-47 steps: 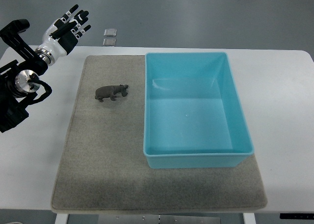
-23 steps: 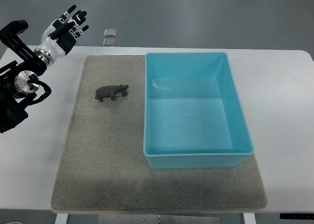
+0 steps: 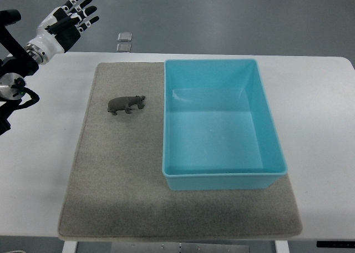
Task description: Place brown hippo in blue box with left hand
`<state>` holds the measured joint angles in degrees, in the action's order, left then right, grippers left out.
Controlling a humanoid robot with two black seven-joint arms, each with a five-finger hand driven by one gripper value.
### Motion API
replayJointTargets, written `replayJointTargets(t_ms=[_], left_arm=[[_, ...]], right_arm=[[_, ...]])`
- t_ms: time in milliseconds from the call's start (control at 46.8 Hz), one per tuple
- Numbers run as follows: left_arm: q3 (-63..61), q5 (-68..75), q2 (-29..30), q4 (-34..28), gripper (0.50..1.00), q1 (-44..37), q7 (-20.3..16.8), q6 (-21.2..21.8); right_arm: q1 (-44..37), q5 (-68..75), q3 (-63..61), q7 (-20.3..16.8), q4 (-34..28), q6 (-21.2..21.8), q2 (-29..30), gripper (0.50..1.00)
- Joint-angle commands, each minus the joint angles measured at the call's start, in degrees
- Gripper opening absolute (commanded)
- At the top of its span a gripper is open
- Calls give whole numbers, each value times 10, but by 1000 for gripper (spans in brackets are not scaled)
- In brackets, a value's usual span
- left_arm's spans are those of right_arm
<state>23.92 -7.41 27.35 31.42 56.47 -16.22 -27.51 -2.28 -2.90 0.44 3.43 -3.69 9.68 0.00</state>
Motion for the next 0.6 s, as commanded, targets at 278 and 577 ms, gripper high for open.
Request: replayJointTargets(t_ms=[278,577], left_arm=[[0,251,89,113,996,0,1,1],[-49,254,151,227,996,1,14,5]], right_arm=[[0,0,0,0,0,1,0,936],[0,0,0,0,0,0,0,936]])
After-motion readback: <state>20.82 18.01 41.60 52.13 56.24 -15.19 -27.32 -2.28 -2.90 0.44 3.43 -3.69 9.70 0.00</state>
